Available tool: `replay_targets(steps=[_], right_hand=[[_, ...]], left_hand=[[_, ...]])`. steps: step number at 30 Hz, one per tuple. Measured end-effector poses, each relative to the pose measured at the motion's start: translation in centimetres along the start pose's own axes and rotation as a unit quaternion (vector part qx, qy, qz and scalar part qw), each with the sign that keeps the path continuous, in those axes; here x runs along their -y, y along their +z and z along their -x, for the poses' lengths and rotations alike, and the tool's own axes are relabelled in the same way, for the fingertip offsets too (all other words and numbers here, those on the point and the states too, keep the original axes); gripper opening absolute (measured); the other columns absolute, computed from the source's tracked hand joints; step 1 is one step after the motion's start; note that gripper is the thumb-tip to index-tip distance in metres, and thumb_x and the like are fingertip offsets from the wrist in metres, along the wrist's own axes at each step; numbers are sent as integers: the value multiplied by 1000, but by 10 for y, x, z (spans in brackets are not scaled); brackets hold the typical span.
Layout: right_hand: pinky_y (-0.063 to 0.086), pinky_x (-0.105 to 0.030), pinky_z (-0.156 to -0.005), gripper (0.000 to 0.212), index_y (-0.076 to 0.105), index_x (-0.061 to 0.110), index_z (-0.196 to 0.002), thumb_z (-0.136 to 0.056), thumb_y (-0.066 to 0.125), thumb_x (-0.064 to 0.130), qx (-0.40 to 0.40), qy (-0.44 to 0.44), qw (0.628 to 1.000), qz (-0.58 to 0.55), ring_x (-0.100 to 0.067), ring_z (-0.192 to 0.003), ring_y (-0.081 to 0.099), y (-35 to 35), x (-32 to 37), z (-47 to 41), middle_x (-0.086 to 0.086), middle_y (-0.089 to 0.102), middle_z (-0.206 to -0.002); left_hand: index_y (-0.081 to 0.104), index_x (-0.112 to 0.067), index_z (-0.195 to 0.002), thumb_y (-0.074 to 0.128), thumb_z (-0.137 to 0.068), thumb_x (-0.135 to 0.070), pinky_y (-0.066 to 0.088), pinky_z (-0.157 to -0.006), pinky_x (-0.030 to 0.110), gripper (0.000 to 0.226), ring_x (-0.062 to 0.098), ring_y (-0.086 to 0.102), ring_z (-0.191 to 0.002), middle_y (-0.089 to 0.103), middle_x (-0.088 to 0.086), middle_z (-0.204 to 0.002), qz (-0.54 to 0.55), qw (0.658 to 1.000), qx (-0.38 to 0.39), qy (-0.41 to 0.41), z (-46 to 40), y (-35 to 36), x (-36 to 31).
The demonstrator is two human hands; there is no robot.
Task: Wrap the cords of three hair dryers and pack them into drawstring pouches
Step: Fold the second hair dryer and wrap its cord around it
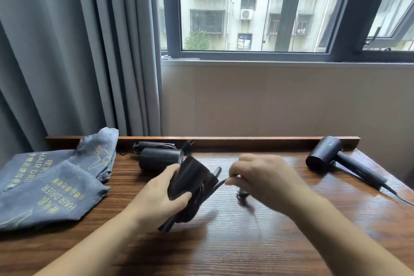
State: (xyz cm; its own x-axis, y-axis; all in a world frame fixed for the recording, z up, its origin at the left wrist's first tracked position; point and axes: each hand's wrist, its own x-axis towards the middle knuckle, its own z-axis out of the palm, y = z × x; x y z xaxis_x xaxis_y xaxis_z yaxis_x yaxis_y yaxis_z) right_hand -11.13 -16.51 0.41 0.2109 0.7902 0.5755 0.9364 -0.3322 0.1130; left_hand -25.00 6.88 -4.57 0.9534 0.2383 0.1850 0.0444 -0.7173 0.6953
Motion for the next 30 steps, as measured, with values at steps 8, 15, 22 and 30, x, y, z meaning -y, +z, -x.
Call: replay_targets(steps=[8, 15, 22, 30], right_hand=[[43, -19, -64, 33, 69, 30, -83, -86, 55, 60, 16, 71, 982, -175, -4, -70, 53, 16, -39, 4, 19, 56, -77], [39, -24, -60, 35, 60, 34, -66, -93, 48, 52, 18, 207, 942, -263, -5, -66, 57, 53, -26, 18, 19, 59, -63], [45, -35, -72, 30, 58, 29, -105, -103, 35, 49, 130, 196, 945, -228, -11, -79, 60, 76, 25, 29, 10, 69, -85], [32, -39, -65, 28, 48, 21, -100, -104, 31, 44, 184, 147, 960, -149, -31, -84, 56, 56, 58, 27, -5, 64, -90]], left_hand=[[58, -30, -133, 63, -84, -37, 46, -104, 45, 50, 27, 59, -122, 63, 10, -130, 297, 935, 191, 12, 21, -5, -14], [60, -36, -133, 65, -88, -47, 46, -99, 41, 46, 11, 61, -117, 66, -7, -128, 464, 865, 184, -60, 2, -5, -15], [66, -3, -123, 47, -97, -38, 51, -90, 40, 48, 31, 67, -108, 68, 20, -121, 614, 784, -48, -81, -8, 10, -46], [51, -36, -110, 65, -92, -42, 55, -94, 46, 24, 20, 67, -105, 67, 1, -117, 399, 868, -262, -140, -29, 22, -22]])
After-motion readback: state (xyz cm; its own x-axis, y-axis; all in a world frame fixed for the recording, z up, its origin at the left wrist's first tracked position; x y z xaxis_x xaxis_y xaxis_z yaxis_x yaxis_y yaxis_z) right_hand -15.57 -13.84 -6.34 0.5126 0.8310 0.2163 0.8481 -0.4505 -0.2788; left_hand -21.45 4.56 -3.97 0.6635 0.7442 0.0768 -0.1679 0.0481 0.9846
